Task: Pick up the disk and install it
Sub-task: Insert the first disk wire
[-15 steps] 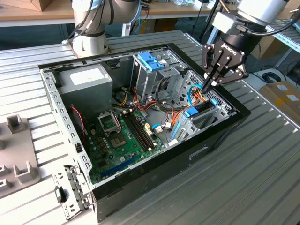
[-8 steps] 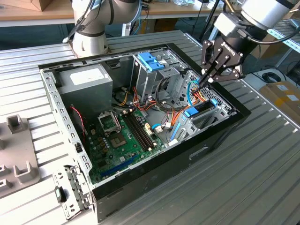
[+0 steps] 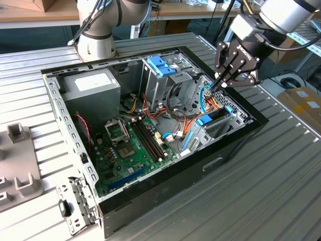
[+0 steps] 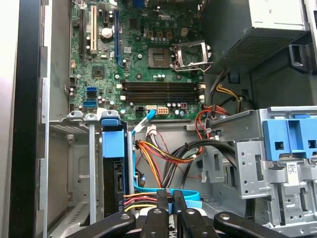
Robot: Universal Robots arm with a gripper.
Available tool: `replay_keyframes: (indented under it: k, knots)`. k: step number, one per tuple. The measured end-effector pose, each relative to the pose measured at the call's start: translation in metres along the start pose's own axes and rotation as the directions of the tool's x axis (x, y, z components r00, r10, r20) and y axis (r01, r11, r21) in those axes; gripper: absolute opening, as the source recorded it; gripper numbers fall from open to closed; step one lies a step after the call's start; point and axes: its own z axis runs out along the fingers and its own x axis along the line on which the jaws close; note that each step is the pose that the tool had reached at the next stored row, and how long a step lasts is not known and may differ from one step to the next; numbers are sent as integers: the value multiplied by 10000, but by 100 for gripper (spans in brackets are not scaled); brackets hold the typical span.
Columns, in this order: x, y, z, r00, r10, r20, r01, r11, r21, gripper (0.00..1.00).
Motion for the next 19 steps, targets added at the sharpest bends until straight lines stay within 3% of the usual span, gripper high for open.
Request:
replay_keyframes:
  k: [19]
  knots:
    - [147,43,47,10000,0,-1,0,10000,0,16]
